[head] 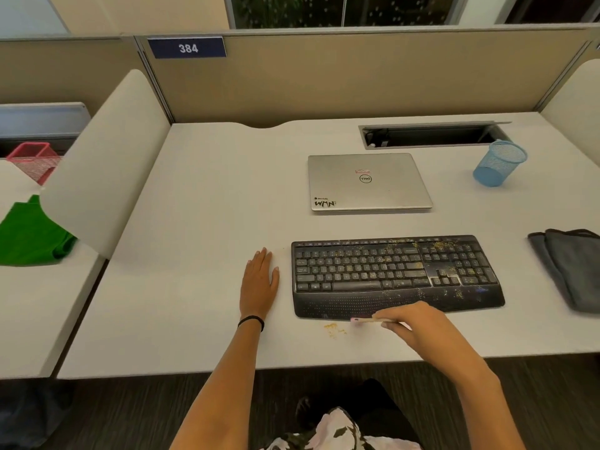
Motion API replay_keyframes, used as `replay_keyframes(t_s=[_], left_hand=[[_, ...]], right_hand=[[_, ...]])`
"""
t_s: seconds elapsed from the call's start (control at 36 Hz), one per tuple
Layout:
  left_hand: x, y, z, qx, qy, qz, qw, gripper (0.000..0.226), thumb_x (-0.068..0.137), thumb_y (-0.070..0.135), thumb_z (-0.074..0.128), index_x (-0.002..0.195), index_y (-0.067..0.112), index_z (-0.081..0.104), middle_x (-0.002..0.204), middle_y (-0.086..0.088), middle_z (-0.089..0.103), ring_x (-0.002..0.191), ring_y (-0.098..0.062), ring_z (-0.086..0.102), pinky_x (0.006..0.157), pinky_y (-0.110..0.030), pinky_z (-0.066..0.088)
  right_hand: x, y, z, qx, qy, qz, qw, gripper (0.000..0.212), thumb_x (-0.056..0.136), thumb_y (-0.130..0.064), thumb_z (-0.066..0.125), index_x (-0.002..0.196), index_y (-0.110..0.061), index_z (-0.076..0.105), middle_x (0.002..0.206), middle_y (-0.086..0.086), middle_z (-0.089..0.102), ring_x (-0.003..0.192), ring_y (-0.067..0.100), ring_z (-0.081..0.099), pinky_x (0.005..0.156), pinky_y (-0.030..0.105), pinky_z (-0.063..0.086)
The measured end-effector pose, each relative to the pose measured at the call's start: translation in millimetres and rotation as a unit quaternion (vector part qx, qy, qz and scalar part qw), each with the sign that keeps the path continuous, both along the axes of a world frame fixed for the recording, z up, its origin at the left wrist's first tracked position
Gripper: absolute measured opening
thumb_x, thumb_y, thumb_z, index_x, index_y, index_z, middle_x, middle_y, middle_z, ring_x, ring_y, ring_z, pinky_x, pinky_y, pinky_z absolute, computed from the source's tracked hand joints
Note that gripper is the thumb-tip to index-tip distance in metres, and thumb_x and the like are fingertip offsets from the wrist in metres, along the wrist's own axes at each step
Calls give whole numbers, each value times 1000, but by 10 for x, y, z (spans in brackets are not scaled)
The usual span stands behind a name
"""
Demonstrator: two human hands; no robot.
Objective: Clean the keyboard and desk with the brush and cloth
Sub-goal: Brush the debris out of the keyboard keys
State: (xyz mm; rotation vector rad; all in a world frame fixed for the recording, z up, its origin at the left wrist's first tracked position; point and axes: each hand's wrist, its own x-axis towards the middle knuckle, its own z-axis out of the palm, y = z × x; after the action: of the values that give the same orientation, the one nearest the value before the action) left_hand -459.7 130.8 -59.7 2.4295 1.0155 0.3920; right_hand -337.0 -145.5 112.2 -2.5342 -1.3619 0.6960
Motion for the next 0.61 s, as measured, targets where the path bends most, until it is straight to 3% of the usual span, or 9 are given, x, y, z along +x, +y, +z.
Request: replay_keyframes(t_s=[0.17,0.31,0.33,0.42,0.47,0.53,0.61], left_hand=[[-2,-5,8,3,-1,2,1000,48,100,23,42,144,7,35,152,-7,30,142,-20,23,116,-25,6],[-4,3,-2,2,-2,3,1000,47,100,23,42,144,7,36,152,-7,30,142,-19,24,115,-25,6],[-5,3,-2,2,-2,2,1000,47,100,23,42,144,7,35,152,-7,30,142,-19,23,115,-25,6],[-4,-2,-3,-1,-2,4,1000,48,100,24,42,144,8,34,153,-6,29,143,-19,22,115,-24,5],[-3,-1,-8,1,-4,4,1000,48,100,23,42,144,8,34,153,-6,29,143,-19,22,115,-24,4],[4,-3,-9,3,-3,5,1000,48,100,23,42,144,8,34,153,-6,29,143,-19,22,115,-23,4],[2,-1,-11,4,-2,5,1000,47,100,23,42,144,8,34,153,-6,30,143,-19,23,115,-24,4]], right_hand=[[77,-50,-19,43,-53,-61,996,26,95,-29,48,112,-21,65,99,-3,71,90,16,64,78,35,52],[6,17,-108,50,-29,-31,998,47,94,-44,33,96,-10,67,88,3,71,75,17,62,62,14,43],[-13,38,-117,47,-15,-25,998,41,95,-39,37,96,-10,66,87,4,70,75,17,62,62,13,42],[-44,107,-103,64,13,-16,998,25,94,-25,47,99,-10,67,83,1,70,69,15,60,67,26,48],[-55,154,-56,102,-2,-39,994,21,93,-22,51,106,-17,67,81,-2,71,60,9,55,59,24,46],[-45,189,-20,116,-32,-51,991,24,95,-23,50,113,-22,65,84,-3,71,63,7,56,58,18,42],[-38,242,-19,77,-61,-36,995,28,98,-28,41,117,-23,61,90,-3,69,75,13,61,65,24,45]])
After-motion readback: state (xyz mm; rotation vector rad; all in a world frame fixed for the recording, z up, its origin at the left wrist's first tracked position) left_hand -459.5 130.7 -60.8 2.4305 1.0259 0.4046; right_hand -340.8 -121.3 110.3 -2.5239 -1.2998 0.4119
